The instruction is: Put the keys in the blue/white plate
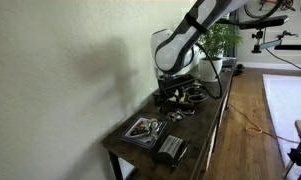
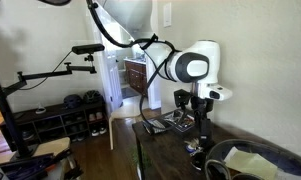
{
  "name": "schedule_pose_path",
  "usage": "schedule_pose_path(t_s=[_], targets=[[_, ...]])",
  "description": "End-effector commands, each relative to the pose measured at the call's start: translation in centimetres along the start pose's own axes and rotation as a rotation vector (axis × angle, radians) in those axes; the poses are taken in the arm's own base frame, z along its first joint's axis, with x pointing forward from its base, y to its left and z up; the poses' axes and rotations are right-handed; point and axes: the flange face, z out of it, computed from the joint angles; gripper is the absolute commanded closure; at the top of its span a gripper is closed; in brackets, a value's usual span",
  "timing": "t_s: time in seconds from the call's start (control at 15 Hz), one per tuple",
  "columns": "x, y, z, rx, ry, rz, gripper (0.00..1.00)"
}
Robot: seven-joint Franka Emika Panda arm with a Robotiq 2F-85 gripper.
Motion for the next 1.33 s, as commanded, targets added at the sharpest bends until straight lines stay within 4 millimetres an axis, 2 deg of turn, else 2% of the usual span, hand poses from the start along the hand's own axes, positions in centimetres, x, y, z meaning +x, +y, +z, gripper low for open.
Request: schedule_pose_path(t_s=[0.0,0.47,1.0,1.07,1.2,1.27], targets=[[0.0,1.0,0.3,-0.001,-0.020,0.050,0.00],[-0.4,2.5,0.8,-0.013,-0.043,0.098,0.00],[-1.5,3.2,1.5,0.000,-0.080,0.124,0.00],[-1.6,3.3,1.5,0.002,-0.083,0.127,0.25],[-1.7,3.3,1.6,0.003,-0.083,0.127,0.33],[-1.7,3.3,1.5,0.003,-0.081,0.125,0.41]])
